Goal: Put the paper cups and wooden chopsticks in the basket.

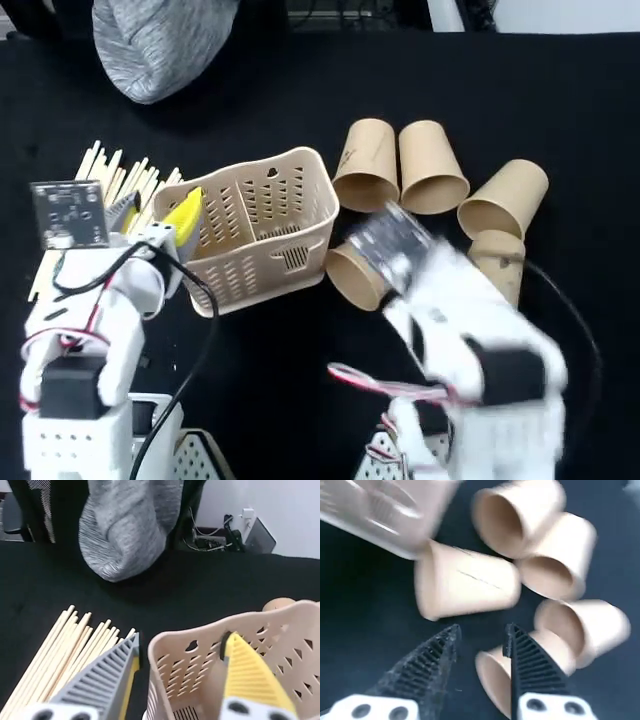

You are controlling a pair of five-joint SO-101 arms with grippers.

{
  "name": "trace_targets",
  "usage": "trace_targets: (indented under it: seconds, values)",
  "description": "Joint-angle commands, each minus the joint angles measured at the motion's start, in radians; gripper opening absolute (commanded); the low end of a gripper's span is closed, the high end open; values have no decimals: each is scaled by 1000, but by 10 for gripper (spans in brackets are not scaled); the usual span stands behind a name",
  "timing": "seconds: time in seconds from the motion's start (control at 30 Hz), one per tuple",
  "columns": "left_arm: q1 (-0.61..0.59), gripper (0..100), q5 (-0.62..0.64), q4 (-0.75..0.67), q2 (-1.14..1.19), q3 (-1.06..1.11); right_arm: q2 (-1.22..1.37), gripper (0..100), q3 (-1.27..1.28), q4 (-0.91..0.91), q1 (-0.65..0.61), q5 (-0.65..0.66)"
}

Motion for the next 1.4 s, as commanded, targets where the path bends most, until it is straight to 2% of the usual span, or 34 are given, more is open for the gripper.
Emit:
trace_targets:
  seconds: [0.0, 0.07, 0.17, 0.3, 0.4, 0.53, 0.67, 0.73, 0.87, 1.0, 1.13, 1.23, 1.37]
  values:
    - [-48, 286, 17, 104, 3, -163, 249, 164, -76, -58, -196, -117]
    - [-90, 286, 21, 146, 3, -208, 260, 174, -10, -138, -239, -130]
    - [-171, 287, 51, 198, 2, -240, 249, 240, 162, -319, -247, -129]
    - [-288, 286, 80, 230, 2, -237, 220, 263, 441, -623, -150, -25]
    - [-309, 286, 80, 242, -8, -214, 196, 249, 604, -830, -87, 38]
    - [-309, 285, 80, 244, -3, -200, 170, 182, 710, -951, -66, 69]
    - [-309, 283, 86, 244, -8, -197, 94, 8, 763, -1065, 3, 61]
    - [-309, 282, 86, 244, -8, -196, 30, 24, 786, -1085, 35, 61]
    - [-309, 282, 86, 252, -8, -197, -150, 11, 799, -1000, 80, 60]
    - [-308, 281, 87, 305, -9, -205, -358, 11, 682, -692, 86, 52]
    - [-308, 281, 109, 358, -9, -205, -496, 11, 461, -399, 84, -32]
    - [-308, 280, 118, 370, -11, -205, -481, 11, 289, -275, 84, -68]
    - [-312, 247, 80, 416, -74, -183, -331, 11, 68, -180, 84, -133]
